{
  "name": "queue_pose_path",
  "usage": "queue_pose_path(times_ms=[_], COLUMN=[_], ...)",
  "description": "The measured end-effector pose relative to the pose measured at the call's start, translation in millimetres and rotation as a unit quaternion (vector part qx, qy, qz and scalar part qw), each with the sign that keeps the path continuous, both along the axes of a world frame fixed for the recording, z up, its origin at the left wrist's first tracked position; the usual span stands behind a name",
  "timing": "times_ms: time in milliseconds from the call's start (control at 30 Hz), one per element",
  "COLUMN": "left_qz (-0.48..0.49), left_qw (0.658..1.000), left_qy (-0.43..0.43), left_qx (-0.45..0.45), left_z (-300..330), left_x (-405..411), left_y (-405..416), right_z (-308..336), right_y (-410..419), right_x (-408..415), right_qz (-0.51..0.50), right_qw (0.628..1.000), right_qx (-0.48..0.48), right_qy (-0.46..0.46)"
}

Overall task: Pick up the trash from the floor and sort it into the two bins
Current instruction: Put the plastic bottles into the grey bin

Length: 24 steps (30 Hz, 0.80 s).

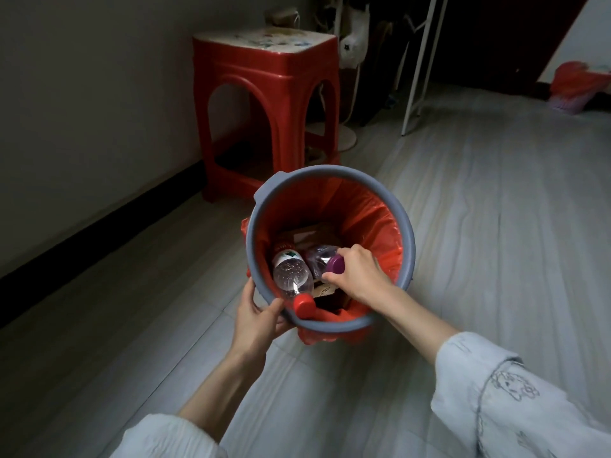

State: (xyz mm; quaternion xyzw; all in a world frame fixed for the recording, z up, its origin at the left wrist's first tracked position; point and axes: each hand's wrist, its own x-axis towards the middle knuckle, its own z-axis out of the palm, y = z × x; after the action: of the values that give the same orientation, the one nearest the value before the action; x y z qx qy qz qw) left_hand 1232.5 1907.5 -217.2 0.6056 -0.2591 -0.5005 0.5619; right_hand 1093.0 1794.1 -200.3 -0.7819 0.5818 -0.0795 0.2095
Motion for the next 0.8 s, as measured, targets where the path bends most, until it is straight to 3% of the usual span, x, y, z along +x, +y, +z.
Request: queue_pose_path(times_ms=[167, 367, 533, 800], left_qz=[0.01, 0.071, 0.124, 0.282], left_qw=[1.0, 0.994, 0.987, 0.95], left_qy=[0.017, 0.084, 0.099, 0.127], left_qx=[0.002, 0.024, 0.039, 0.051], left_z=[-1, 3, 13, 26], left_x=[4, 25, 50, 122], left_y=[-5, -10, -11, 26], right_z=[1, 6, 13, 18], right_y=[3, 25, 35, 31], right_x=[-2, -17, -8, 90], right_qz=[0.044, 0.088, 0.221, 0.349], right_qw=[0.997, 0.983, 0.955, 0.914], right_qx=[-0.035, -0.161, -0.198, -0.206], right_qy=[0.054, -0.013, 0.011, 0.025])
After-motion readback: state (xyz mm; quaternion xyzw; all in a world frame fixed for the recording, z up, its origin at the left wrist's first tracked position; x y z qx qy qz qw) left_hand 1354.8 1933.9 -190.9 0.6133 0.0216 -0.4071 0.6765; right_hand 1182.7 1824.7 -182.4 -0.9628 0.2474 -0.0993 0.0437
